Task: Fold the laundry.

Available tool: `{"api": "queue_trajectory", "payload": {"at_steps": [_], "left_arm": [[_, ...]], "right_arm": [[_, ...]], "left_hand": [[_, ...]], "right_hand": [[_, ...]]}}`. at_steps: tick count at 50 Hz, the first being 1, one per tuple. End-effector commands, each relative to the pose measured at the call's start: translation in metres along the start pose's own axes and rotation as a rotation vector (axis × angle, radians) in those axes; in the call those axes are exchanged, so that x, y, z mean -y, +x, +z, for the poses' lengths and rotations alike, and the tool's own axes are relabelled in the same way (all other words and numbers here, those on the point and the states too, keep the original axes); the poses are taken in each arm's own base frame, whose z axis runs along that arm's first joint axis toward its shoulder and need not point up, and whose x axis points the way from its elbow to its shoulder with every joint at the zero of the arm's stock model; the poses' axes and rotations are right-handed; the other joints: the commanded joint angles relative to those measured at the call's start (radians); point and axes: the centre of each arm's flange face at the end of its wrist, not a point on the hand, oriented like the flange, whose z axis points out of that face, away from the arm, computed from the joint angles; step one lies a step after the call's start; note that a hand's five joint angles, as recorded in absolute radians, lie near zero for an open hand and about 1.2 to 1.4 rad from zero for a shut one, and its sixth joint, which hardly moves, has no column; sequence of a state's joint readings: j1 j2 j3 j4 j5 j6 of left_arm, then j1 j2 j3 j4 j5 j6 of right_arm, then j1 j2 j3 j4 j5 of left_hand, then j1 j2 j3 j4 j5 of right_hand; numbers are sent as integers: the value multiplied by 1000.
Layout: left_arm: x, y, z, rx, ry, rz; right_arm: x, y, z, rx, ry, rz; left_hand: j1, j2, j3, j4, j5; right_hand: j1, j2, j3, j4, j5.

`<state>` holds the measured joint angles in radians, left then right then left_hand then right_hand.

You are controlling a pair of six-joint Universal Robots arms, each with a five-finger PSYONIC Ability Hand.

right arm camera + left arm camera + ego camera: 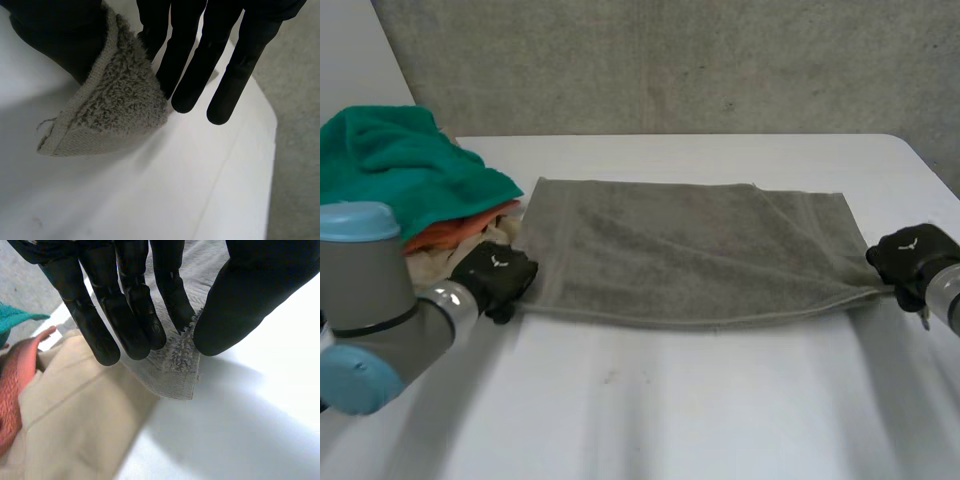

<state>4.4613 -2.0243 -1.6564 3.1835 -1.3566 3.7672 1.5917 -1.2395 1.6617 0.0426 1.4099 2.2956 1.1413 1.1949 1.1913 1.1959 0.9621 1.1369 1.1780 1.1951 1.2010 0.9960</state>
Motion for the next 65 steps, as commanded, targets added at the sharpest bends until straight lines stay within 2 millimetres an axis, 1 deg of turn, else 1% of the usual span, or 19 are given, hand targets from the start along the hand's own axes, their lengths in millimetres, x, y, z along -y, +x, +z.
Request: {"api": "queue_trajectory", "payload": {"at_steps": [1, 4, 6, 11, 16, 21, 26, 32, 43, 48, 49, 50, 51, 52, 56, 58, 61, 63, 65], "left_arm": [[5, 27, -85, -146, -165, 32], [-5, 40, -104, -222, -250, 63], [-10, 50, -115, -286, -304, 94], [-7, 55, -110, -299, -280, 119], [4, 43, -72, -192, -178, 137], [27, 26, -26, -32, -70, 87], [45, 31, 9, 37, 29, 106], [58, 27, 53, 146, 148, 124], [63, 24, 105, 258, 258, 142], [63, 22, 114, 304, 258, 174], [62, 24, 116, 299, 269, 178], [62, 25, 117, 296, 276, 179], [64, 25, 117, 297, 287, 180], [68, 29, 117, 293, 316, 182], [79, 30, 115, 324, 364, 180], [83, 28, 111, 339, 367, 177], [97, 23, 93, 365, 378, 167], [99, 23, 84, 367, 378, 167], [96, 23, 74, 361, 366, 164]], "right_arm": [[-12, 18, -38, 108, -96, -208], [-35, 20, -48, 203, -200, -303], [-42, 22, -52, 242, -225, -333], [-46, 26, -44, 225, -204, -301], [-40, 19, -6, 143, -110, -263], [-35, 16, 20, 73, -52, -214], [-32, 17, 44, 3, -35, -194], [-22, 21, 73, -90, 26, -228], [-23, 26, 122, -230, 95, -261], [-18, 28, 137, -312, 158, -275], [-18, 28, 138, -325, 167, -276], [-17, 29, 139, -338, 174, -277], [-14, 30, 141, -360, 193, -273], [-13, 30, 141, -370, 203, -266], [-5, 38, 139, -407, 252, -159], [0, 44, 135, -411, 277, -101], [18, 64, 114, -428, 326, -12], [30, 71, 92, -396, 333, 21], [32, 72, 81, -348, 321, 28]], "left_hand": [[255, 201, 205, 200, 260], [255, 201, 205, 200, 260], [255, 201, 205, 200, 260], [255, 201, 205, 200, 260], [255, 201, 205, 200, 260], [255, 201, 205, 200, 260], [255, 201, 205, 200, 260], [255, 201, 205, 200, 260], [255, 201, 205, 200, 260], [255, 201, 205, 200, 260], [255, 201, 205, 200, 260], [255, 201, 205, 200, 260], [142, 88, 92, 87, 147], [-321, -375, -371, -376, -317], [-967, -1020, -1017, -1021, -962], [-948, -1002, -998, -1003, -944], [-945, -999, -995, -1000, -941], [-945, -999, -995, -1000, -941], [-945, -999, -995, -1000, -941]], "right_hand": [[259, 218, 201, 195, 226], [259, 218, 201, 195, 226], [259, 218, 201, 195, 226], [259, 218, 201, 195, 226], [259, 218, 201, 195, 226], [259, 218, 201, 195, 226], [259, 218, 201, 195, 226], [259, 218, 201, 195, 226], [259, 218, 201, 195, 226], [259, 218, 201, 195, 226], [199, 158, 141, 135, 166], [-95, -136, -153, -159, -128], [-758, -799, -816, -822, -791], [-962, -1003, -1021, -1026, -996], [-962, -1003, -1021, -1026, -996], [-962, -1003, -1021, -1026, -996], [-962, -1003, -1021, -1026, -996], [-962, -1003, -1021, -1026, -996], [-962, -1003, -1021, -1026, -996]]}}
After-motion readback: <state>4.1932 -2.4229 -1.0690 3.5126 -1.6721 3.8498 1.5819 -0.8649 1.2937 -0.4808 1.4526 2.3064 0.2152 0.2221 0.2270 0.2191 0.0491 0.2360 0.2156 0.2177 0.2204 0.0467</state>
